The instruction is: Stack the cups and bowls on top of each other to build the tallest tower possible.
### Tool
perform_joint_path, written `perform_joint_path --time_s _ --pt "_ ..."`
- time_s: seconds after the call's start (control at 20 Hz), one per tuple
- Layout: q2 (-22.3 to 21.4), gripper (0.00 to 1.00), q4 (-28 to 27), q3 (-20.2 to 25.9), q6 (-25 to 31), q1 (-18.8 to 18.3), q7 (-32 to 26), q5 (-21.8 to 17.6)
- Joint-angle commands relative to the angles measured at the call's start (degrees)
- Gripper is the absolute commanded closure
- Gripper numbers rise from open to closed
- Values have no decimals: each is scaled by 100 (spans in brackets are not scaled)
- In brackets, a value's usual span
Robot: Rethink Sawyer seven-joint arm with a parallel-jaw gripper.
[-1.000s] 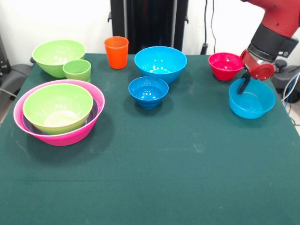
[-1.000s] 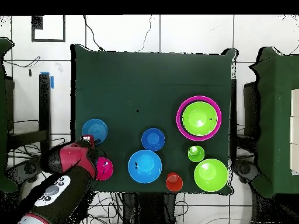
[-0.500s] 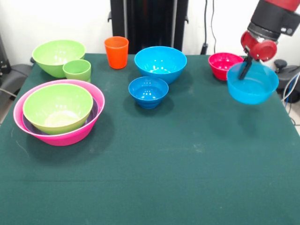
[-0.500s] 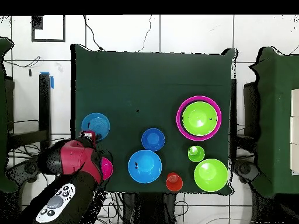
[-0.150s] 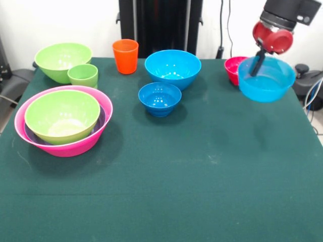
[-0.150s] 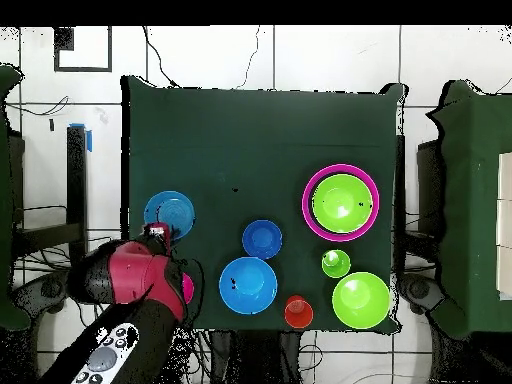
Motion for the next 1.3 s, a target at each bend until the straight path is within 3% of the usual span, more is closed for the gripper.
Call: perform_joint_path --time_s 0.05,0.3,0.55,0.95,1.1,1.3 --pt "-620 100 732 670 582 -433 -1111 -887" --pt "-878 100 1095 922 391 -784 -1183 -1274" --pt "-750 100 1585 1625 -293 -1437 -873 -1389" --pt "-227 100 1388 1575 -763 -1414 -408 -1706" --pt "-341 100 1420 1610 -634 -1450 -399 -1754" --pt "-828 100 1529 1690 -42 -1427 -379 -1647"
